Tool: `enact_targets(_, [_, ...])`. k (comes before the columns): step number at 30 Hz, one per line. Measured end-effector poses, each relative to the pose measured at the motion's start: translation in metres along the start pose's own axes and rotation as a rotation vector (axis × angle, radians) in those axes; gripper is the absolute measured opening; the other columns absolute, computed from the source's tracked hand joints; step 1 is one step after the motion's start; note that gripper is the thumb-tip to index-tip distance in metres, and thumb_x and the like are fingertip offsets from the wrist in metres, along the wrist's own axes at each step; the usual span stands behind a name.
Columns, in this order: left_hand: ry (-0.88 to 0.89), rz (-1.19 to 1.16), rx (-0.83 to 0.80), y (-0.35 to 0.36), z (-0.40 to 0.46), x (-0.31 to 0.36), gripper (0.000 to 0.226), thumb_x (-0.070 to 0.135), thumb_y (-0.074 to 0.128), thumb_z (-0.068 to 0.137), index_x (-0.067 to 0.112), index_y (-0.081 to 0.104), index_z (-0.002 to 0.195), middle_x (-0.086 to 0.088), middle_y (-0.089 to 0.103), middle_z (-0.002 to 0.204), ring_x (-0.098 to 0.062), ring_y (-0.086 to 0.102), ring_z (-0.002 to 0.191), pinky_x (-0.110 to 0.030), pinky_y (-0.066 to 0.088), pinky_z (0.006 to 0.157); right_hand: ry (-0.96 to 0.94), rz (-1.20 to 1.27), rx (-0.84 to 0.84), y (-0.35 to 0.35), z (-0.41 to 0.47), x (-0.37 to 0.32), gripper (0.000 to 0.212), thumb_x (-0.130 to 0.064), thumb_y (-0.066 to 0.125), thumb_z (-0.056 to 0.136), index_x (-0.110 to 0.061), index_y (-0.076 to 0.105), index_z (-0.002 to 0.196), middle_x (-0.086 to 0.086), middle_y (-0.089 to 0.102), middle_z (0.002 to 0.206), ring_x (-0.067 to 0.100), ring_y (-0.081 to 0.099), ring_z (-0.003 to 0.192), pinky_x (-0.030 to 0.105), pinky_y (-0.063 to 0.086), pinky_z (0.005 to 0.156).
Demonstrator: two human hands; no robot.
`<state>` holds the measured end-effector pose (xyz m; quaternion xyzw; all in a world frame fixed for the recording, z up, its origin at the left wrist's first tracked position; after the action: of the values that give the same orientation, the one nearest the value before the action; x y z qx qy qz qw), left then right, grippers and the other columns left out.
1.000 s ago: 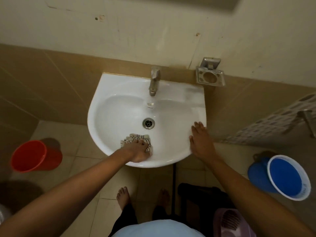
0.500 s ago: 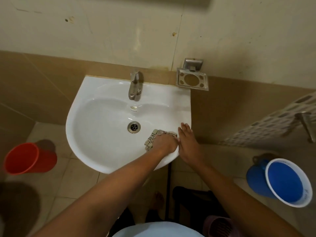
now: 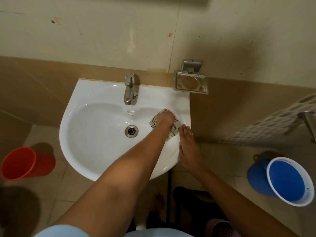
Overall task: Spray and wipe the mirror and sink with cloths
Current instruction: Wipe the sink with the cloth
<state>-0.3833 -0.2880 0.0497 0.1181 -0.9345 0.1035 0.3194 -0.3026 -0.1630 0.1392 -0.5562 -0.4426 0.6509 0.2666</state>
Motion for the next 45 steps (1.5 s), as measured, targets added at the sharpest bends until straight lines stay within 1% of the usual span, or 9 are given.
enact_targets(3, [0.004, -0.331, -0.059, -0.019, -0.061, 0.031, 0.026, 0.03, 0.035, 0.101, 0.016, 0.053, 0.112, -0.013, 0.065, 0.095, -0.026, 0.065, 0.082, -0.038, 0.056, 0.072, -0.001, -0.019, -0.012, 0.006, 0.0, 0.004, 0.056, -0.006, 0.034, 0.1, -0.005, 0.013, 0.153, 0.009, 0.008, 0.162, 0.021, -0.001, 0.15, 0.037, 0.008, 0.122])
enact_targets(10, [-0.086, -0.721, 0.02, -0.068, -0.042, 0.029, 0.042, 0.022, 0.02, 0.105, 0.008, 0.053, 0.083, -0.012, 0.058, 0.082, -0.023, 0.055, 0.071, -0.035, 0.048, 0.066, 0.0, -0.08, -0.024, 0.008, 0.001, 0.004, 0.06, -0.002, 0.036, 0.098, -0.005, 0.013, 0.153, 0.01, 0.007, 0.162, 0.022, -0.002, 0.15, 0.037, 0.006, 0.122])
enact_targets(16, [-0.065, -0.777, 0.112, -0.117, -0.025, 0.022, 0.049, 0.028, 0.018, 0.105, 0.0, 0.053, 0.124, -0.013, 0.059, 0.107, -0.028, 0.057, 0.096, -0.045, 0.05, 0.085, 0.009, -0.067, -0.031, 0.007, 0.001, 0.002, 0.064, 0.005, 0.04, 0.092, 0.0, 0.016, 0.152, 0.014, 0.009, 0.161, 0.026, 0.001, 0.15, 0.044, 0.009, 0.123])
enact_targets(18, [-0.052, -0.776, 0.118, -0.14, -0.019, 0.024, 0.048, 0.029, 0.022, 0.104, 0.003, 0.054, 0.129, -0.013, 0.064, 0.104, -0.03, 0.062, 0.096, -0.039, 0.052, 0.068, 0.009, -0.071, -0.023, 0.007, 0.001, 0.0, 0.066, 0.007, 0.04, 0.09, 0.001, 0.017, 0.151, 0.016, 0.011, 0.161, 0.028, 0.003, 0.15, 0.044, 0.008, 0.122])
enact_targets(23, [0.024, -0.799, 0.134, -0.189, 0.001, 0.034, 0.034, 0.012, 0.024, 0.099, 0.009, 0.057, 0.093, -0.012, 0.06, 0.084, -0.027, 0.058, 0.075, -0.048, 0.054, 0.086, 0.036, -0.114, -0.015, 0.008, 0.005, -0.002, 0.064, 0.007, 0.038, 0.09, 0.002, 0.019, 0.15, 0.017, 0.012, 0.16, 0.029, 0.005, 0.149, 0.044, 0.008, 0.122])
enact_targets(31, [0.077, -0.818, 0.228, -0.253, 0.015, 0.052, 0.036, 0.013, 0.028, 0.098, 0.005, 0.061, 0.111, -0.015, 0.067, 0.096, -0.031, 0.065, 0.087, -0.047, 0.057, 0.076, 0.081, -0.18, -0.044, 0.009, 0.006, -0.007, 0.066, 0.007, 0.044, 0.089, 0.003, 0.019, 0.15, 0.018, 0.01, 0.16, 0.031, 0.003, 0.149, 0.05, 0.014, 0.121])
enact_targets(35, [0.182, -0.416, 0.319, -0.232, 0.016, 0.042, 0.038, 0.024, 0.033, 0.099, 0.011, 0.05, 0.131, -0.01, 0.061, 0.121, -0.031, 0.06, 0.113, -0.045, 0.05, 0.096, 0.102, -0.213, -0.04, 0.01, 0.007, -0.011, 0.066, 0.004, 0.046, 0.089, 0.003, 0.018, 0.15, 0.019, 0.009, 0.16, 0.032, 0.002, 0.149, 0.047, 0.008, 0.121])
enact_targets(39, [0.306, 0.392, 0.308, -0.19, 0.022, 0.02, 0.061, 0.027, 0.028, 0.104, 0.002, 0.006, 0.154, -0.027, 0.007, 0.16, -0.041, 0.031, 0.14, -0.047, 0.034, 0.111, 0.107, -0.226, -0.048, 0.01, 0.007, -0.011, 0.065, 0.003, 0.045, 0.091, 0.003, 0.018, 0.15, 0.019, 0.009, 0.16, 0.033, 0.003, 0.149, 0.049, 0.009, 0.121])
enact_targets(45, [0.542, 1.058, 0.094, -0.135, 0.023, -0.028, 0.068, 0.03, 0.042, 0.099, 0.005, 0.013, 0.155, -0.03, 0.002, 0.159, -0.048, 0.007, 0.146, -0.056, 0.015, 0.116, 0.086, -0.227, -0.042, 0.009, 0.006, -0.012, 0.061, 0.0, 0.044, 0.094, 0.002, 0.02, 0.15, 0.018, 0.009, 0.161, 0.033, 0.003, 0.149, 0.046, 0.007, 0.121])
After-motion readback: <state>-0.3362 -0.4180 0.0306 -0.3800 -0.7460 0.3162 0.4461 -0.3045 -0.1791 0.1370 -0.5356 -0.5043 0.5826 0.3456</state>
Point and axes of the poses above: each hand's wrist, its own z-axis towards the middle knuckle, its own y-axis out of the palm, x = y × z, the point moved 10 cm from there along z, towards the middle knuckle
